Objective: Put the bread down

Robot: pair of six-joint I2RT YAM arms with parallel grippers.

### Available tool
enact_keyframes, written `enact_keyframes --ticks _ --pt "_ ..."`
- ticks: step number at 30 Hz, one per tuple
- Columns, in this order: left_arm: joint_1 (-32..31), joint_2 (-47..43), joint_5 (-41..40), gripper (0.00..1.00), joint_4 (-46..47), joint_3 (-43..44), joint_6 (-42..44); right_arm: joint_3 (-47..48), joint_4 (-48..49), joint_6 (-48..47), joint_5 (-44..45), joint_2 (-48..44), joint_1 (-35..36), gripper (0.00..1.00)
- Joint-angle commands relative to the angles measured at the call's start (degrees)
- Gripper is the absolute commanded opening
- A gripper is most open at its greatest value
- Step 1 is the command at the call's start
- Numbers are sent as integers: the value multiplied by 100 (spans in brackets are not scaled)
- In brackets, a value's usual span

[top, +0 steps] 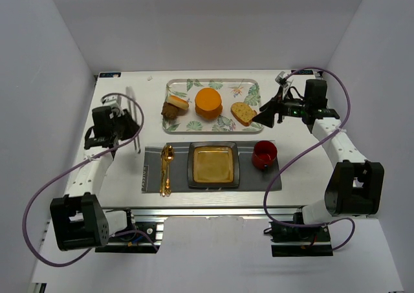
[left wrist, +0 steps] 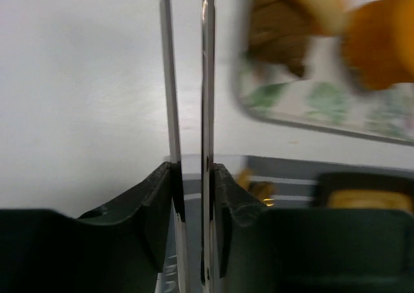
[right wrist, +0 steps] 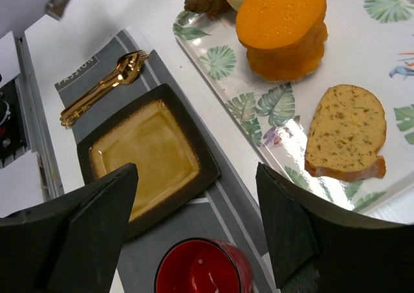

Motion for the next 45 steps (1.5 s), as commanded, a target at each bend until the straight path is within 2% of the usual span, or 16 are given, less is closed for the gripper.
enact_keyframes --ticks 1,3,4,6,10,19,27,34,45 --pt "-689 -223 1212 43 -43 569 -742 239 -24 -34 -80 -255 -116 79" --pt "-1129 -189 1388 51 140 683 -1059 266 -24 -17 -97 -290 -160 79" --pt "-1479 -162 1407 52 254 788 -1296 292 -15 1 -106 -299 -186 79" --pt "-1797 -83 1311 55 325 929 -1499 310 2 62 -124 -317 -195 79" --pt "-2561 477 1301 57 484 1455 -1790 283 116 212 -150 -379 -450 79" --pt "-3485 1946 1091 59 625 2563 -2168 160 187 326 -212 -581 -731 80" --pt "-3759 3395 564 59 247 3872 -2449 -15 196 379 -229 -704 -881 80" --pt "-3926 4328 335 59 -569 5050 -2414 -51 240 379 -221 -660 -916 80" --pt "-4154 4689 -61 60 -1045 5403 -2256 -130 310 423 -247 -651 -916 80"
